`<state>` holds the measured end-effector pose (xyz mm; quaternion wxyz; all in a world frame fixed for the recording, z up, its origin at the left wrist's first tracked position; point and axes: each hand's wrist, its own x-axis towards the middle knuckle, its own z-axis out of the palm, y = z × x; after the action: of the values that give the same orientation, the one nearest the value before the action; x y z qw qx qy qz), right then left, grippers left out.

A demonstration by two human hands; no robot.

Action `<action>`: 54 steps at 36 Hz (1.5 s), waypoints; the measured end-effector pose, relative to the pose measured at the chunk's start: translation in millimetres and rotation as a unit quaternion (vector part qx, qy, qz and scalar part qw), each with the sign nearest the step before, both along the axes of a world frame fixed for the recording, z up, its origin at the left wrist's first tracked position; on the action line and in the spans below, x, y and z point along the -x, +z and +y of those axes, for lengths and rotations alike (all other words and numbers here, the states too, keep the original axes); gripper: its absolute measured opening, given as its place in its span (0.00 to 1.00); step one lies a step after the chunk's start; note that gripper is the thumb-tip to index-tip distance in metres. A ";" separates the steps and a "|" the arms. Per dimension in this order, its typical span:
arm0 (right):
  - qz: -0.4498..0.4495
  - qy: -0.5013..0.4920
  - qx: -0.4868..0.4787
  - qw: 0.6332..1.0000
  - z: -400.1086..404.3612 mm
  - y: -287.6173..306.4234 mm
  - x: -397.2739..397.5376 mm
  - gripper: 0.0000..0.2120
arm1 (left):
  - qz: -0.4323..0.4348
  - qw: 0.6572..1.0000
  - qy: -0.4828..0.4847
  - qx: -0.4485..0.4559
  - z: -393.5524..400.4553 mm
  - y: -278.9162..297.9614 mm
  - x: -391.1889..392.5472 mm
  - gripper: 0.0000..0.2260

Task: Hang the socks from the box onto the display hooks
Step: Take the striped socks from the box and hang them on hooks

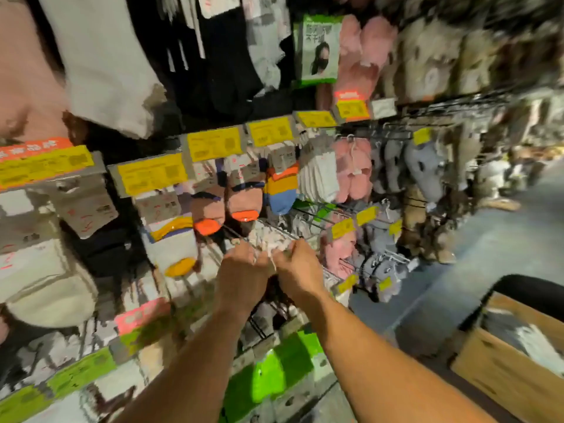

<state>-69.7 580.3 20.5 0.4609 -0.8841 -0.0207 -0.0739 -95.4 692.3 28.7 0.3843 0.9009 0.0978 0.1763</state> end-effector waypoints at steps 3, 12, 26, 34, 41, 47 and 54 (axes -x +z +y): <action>0.046 -0.102 0.016 0.994 -86.4 -24.1 24.5 0.18 | 0.050 0.993 -0.087 -0.059 -70.3 -19.6 -0.9 0.15; 0.186 -0.346 -0.016 0.919 -348.3 -97.5 145.1 0.20 | 0.131 0.934 -0.309 -0.119 -323.6 -77.8 37.0 0.15; 0.247 -0.436 -0.020 0.865 -542.4 -152.9 189.1 0.21 | 0.222 0.870 -0.413 -0.150 -533.1 -139.6 53.2 0.15; 0.271 -0.428 -0.058 0.860 -605.7 -190.3 112.9 0.16 | 0.260 0.858 -0.415 -0.157 -610.1 -179.3 -29.7 0.13; 0.311 -0.429 -0.073 0.845 -666.0 -235.1 40.9 0.14 | 0.289 0.836 -0.415 -0.212 -676.5 -210.4 -113.6 0.15; 0.358 -0.406 -0.087 0.837 -713.6 -270.3 -8.2 0.15 | 0.303 0.819 -0.416 -0.253 -722.6 -233.1 -167.0 0.14; 0.416 -0.359 -0.076 0.832 -768.3 -337.6 -63.2 0.17 | 0.281 0.826 -0.423 -0.244 -764.1 -290.6 -221.4 0.06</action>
<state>-6.5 -187.9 -317.1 0.4328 -0.7387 0.4976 0.1393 126.0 -71.8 -261.9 0.1447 0.9292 -0.2348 -0.2462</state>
